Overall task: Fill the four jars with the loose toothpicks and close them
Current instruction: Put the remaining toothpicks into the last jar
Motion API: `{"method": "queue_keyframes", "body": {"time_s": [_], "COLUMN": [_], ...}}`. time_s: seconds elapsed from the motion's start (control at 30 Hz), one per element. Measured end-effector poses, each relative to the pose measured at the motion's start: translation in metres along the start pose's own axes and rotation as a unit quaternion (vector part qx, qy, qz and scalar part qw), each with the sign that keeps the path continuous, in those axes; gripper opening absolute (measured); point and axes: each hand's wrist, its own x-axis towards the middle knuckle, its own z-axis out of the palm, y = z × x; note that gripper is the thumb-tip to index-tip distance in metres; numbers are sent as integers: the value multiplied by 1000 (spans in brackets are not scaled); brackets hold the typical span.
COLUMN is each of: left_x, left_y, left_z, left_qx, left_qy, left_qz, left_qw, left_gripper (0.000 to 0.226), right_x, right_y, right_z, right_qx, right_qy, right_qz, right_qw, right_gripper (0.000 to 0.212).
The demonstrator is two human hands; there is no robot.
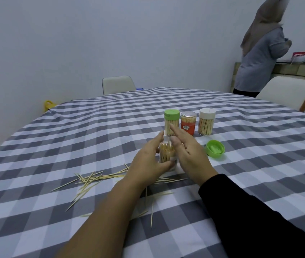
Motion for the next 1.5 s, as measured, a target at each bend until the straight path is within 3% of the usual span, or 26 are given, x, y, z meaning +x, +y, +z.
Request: {"method": "queue_keyframes", "body": {"time_s": [0.23, 0.53, 0.67, 0.9, 1.1, 1.23, 1.37, 1.43, 1.5], "left_x": [1, 3, 3, 4, -3, -15, -25, -31, -37], "left_y": [-1, -3, -3, -4, -15, -28, -46, -55, -62], "left_z": [1, -1, -5, -7, -30, -54, -81, -94, -104], "left_qx": [-21, -35, -16, 4, 72, 86, 131, 143, 178], "left_qy": [-4, -18, -20, -34, -69, -57, -34, -24, -32], "left_qz": [-46, -69, -67, -79, -127, -157, -185, -225, -257], "left_qw": [999, 997, 997, 996, 987, 982, 973, 964, 949], "left_gripper": [90, 91, 87, 81, 55, 46, 42, 44, 47], "right_x": [-5, -4, -4, 0, 4, 2, 6, 5, 6], "right_y": [1, -1, -1, -4, 0, -5, -11, -18, -21], "right_z": [8, 6, 2, -4, -19, -14, 5, 14, 23], "right_qx": [-202, -192, -170, -178, -224, -349, -441, -506, -541], "right_qy": [-48, -73, -99, -98, -48, -27, -21, -90, -169], "right_qz": [-102, -77, -45, -21, 14, -12, -185, -212, -176], "right_qw": [973, 976, 979, 979, 973, 937, 878, 831, 805], "right_gripper": [46, 44, 59, 45, 52, 52, 36, 27, 30]}}
